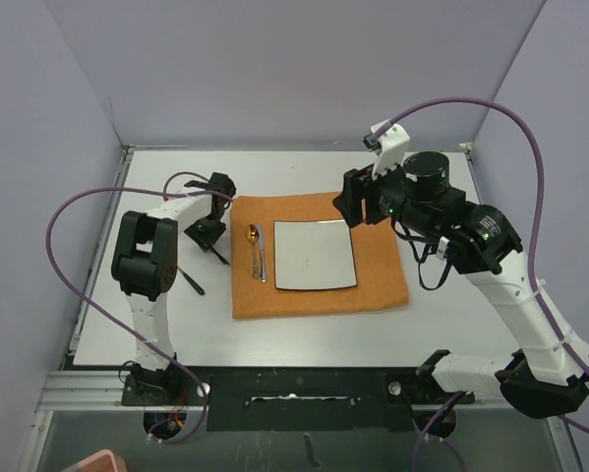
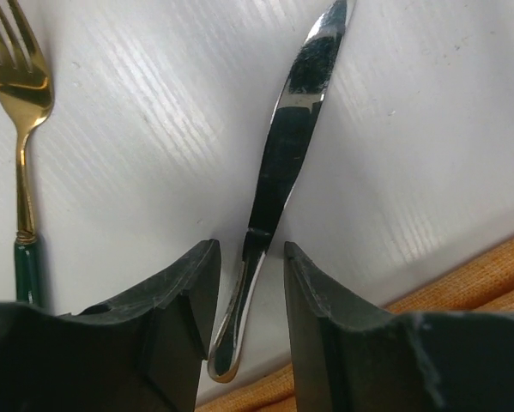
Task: Set the dinner table for one person
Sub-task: Pick up the knife at the center of the board.
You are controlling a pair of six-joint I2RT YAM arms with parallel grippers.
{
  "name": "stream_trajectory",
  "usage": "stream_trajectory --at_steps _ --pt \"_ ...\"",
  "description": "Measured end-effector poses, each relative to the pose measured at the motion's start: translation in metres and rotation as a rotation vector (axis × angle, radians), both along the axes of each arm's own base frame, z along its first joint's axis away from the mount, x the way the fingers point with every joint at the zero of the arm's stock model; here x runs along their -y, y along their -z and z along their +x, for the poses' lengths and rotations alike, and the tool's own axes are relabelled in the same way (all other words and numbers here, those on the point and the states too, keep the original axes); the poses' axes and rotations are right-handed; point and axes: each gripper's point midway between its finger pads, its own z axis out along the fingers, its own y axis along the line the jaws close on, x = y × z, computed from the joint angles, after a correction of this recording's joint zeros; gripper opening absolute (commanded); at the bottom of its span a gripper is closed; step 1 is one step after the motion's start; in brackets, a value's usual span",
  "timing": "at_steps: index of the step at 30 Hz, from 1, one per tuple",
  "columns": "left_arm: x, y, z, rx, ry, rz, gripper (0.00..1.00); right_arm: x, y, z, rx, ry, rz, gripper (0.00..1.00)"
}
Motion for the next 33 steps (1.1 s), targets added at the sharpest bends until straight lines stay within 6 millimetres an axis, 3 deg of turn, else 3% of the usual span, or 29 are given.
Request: stream_trajectory --at_steps 12,20,33 --pt "-0.009 -0.002 -0.036 -0.171 0.066 0.069 0.32 -0.004 -0.013 0.006 0.052 -0.004 0.029 0.60" --pt "-0.006 0.000 -0.041 -0.105 0.009 0.086 0.33 -0.003 -0.015 0.005 0.058 -0.004 0.035 0.60" --pt "0.005 0.003 -0.036 0.013 -0.135 0.075 0.19 -0.007 -0.015 0.001 0.045 -0.023 0.051 0.60"
